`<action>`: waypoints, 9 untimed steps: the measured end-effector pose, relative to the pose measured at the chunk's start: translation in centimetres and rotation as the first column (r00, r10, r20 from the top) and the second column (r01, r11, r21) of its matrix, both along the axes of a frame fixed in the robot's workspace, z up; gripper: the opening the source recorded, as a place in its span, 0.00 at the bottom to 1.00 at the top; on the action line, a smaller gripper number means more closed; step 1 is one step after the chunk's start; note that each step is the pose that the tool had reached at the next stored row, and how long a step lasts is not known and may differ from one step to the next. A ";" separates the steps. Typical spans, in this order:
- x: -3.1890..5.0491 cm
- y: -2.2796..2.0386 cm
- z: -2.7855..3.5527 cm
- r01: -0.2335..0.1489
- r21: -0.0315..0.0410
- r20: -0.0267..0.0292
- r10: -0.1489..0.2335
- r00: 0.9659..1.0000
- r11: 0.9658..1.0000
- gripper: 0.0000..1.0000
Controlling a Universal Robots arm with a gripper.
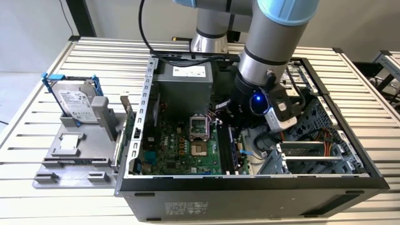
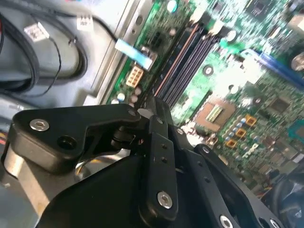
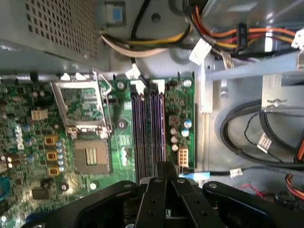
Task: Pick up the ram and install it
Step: 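Press down the ram until it locks into place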
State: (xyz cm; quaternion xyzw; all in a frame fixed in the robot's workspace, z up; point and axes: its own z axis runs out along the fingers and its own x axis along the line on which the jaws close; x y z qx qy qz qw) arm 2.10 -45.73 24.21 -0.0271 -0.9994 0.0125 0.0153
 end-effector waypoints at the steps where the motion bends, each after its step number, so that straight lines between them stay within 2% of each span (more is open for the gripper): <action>1: 0.01 -0.04 0.01 0.000 0.018 -0.002 0.000 1.000 1.000 0.00; 2: 0.02 -0.05 0.01 0.000 0.036 -0.003 0.000 1.000 0.999 0.00; 3: 0.01 -0.05 0.01 0.000 0.049 -0.004 0.000 1.000 0.999 0.00; 9: 0.04 -0.05 0.02 -0.003 0.051 -0.004 0.003 1.000 0.999 0.00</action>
